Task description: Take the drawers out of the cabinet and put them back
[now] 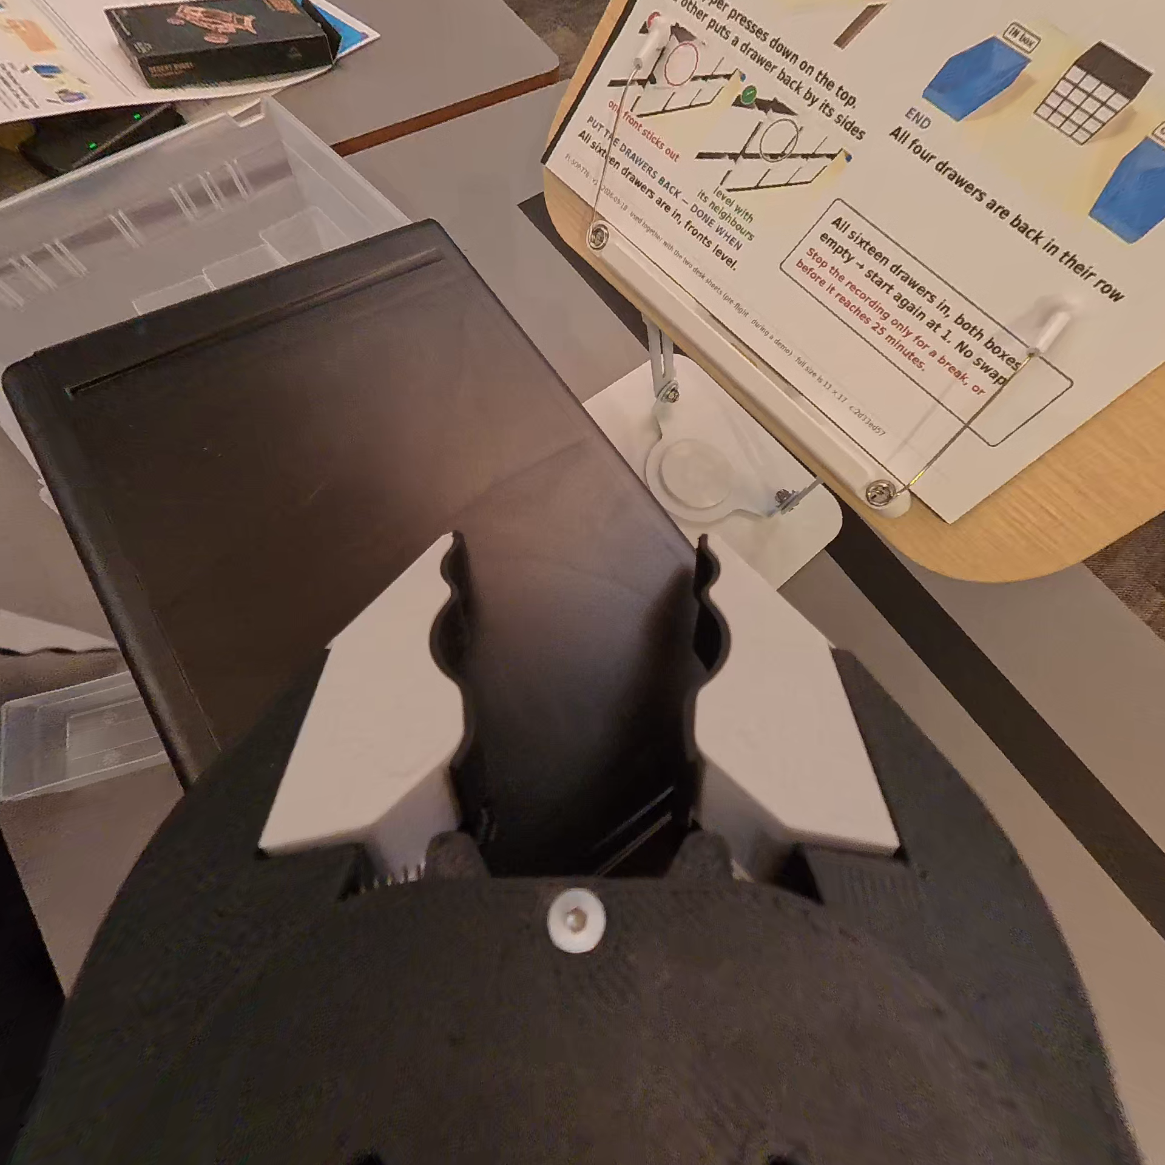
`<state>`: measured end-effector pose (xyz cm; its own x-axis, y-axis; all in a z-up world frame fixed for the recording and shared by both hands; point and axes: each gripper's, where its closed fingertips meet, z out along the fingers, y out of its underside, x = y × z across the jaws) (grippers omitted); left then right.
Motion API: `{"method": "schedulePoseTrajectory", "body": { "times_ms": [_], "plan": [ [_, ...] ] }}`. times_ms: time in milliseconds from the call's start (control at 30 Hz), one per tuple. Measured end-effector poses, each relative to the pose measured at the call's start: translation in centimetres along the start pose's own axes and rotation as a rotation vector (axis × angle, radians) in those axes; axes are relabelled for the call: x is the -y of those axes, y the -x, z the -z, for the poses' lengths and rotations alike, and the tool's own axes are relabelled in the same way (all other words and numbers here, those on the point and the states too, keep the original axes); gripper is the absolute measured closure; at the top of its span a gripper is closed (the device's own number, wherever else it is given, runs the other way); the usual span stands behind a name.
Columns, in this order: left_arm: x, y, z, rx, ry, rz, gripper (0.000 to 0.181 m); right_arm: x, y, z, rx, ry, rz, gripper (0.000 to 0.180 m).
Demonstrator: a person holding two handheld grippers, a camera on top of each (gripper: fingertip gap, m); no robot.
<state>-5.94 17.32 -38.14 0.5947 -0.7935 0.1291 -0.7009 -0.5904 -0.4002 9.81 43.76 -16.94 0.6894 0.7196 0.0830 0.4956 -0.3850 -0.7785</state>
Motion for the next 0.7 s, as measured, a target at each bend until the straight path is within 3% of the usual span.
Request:
{"method": "schedulePoseTrajectory", "body": {
  "times_ms": [133,200,433,700],
  "plan": [
    [2.0,-0.4,-1.4,-0.015,-0.072,0.131,0.079,-0.1,-0.1,0.0,0.0,0.001,-0.015,0.106],
    [2.1,0.0,-1.6,0.032,-0.067,0.095,0.106,-0.1,-0.1,0.0,0.003,0.002,-0.013,0.108],
    [2.3,0.7,-0.1,0.042,-0.082,0.098,0.111,-0.1,0.0,-0.1,0.01,0.002,-0.014,0.109],
    [5.9,0.3,7.8,0.024,-0.229,0.115,0.113,-0.1,0.0,-0.1,0.015,0.004,-0.016,0.109]
  ]
}}
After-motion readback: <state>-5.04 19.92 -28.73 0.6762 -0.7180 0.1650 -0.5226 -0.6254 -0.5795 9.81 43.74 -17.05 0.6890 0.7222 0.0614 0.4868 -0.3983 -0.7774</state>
